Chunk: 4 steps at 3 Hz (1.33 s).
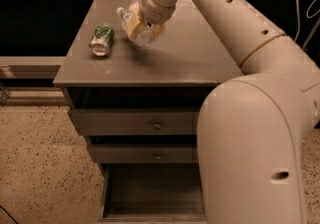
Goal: Place blue plastic bottle into bottom drawer
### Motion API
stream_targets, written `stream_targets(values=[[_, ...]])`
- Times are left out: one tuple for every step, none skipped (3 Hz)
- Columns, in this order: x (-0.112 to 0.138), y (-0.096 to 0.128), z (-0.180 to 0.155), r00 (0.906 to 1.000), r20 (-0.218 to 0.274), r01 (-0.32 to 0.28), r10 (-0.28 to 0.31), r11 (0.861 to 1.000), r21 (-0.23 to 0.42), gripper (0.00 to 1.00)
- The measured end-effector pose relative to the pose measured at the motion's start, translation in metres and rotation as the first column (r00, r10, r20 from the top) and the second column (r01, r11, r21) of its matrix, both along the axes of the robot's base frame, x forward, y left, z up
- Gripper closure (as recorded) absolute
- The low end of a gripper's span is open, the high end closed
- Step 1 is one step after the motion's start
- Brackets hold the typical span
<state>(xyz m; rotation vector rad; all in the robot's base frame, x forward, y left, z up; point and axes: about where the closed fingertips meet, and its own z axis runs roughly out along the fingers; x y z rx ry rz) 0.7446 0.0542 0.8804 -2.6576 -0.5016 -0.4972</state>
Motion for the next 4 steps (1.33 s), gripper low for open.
stream_targets(values=[[-0.027, -0.032, 0.031, 0.9882, 0.009, 0.153, -0.153, 0.988, 0.038, 1.0], [-0.092, -0.058, 0.061, 0.9452, -0.023, 0.326, -0.326, 0.941, 0.092, 1.0], [-0.151, -0.077, 0.063, 0.8921, -0.105, 0.451, -0.439, 0.877, 0.166, 1.0], [-0.168, -0.092, 0.028, 0.8754, -0.147, 0.477, -0.46, 0.872, 0.108, 1.0]])
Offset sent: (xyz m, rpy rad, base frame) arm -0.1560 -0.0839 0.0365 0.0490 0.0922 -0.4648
